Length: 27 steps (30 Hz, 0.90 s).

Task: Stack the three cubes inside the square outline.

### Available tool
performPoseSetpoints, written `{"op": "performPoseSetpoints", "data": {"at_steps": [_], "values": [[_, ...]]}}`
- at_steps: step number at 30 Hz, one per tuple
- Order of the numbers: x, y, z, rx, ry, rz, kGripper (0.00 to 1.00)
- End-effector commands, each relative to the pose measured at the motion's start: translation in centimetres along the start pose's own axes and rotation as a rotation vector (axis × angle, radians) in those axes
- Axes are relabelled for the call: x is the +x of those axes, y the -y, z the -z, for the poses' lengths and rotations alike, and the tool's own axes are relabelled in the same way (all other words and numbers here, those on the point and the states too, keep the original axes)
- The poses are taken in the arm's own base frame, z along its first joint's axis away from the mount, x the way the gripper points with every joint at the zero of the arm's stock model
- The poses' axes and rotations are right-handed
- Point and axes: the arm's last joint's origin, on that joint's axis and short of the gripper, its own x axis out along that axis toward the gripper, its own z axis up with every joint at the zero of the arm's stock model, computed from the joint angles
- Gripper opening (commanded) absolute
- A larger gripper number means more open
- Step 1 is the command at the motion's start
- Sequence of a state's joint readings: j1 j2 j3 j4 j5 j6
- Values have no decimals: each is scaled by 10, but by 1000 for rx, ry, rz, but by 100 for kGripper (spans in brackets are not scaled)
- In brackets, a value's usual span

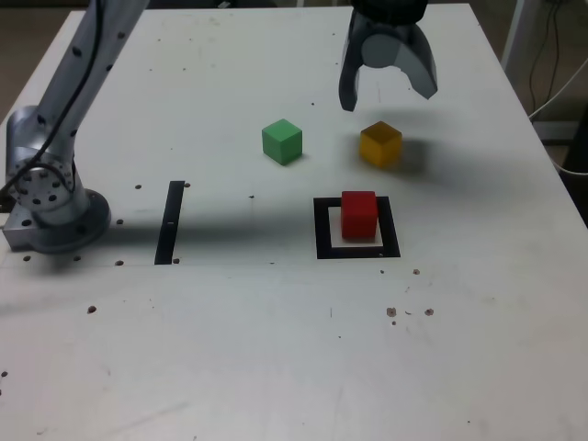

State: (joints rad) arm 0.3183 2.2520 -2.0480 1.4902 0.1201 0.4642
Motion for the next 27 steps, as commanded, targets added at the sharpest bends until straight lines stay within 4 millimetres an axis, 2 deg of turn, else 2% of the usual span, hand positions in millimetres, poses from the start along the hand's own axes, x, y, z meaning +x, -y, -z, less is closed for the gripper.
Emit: {"op": "performPoseSetpoints", "data": {"at_steps": [1,6,16,27], "values": [[1,0,-1,13,0,-1,99],[-1,1,-2,93,5,-5,99],[-6,5,-5,394,22,-37,99],[1,5,-5,472,4,-64,99]]}}
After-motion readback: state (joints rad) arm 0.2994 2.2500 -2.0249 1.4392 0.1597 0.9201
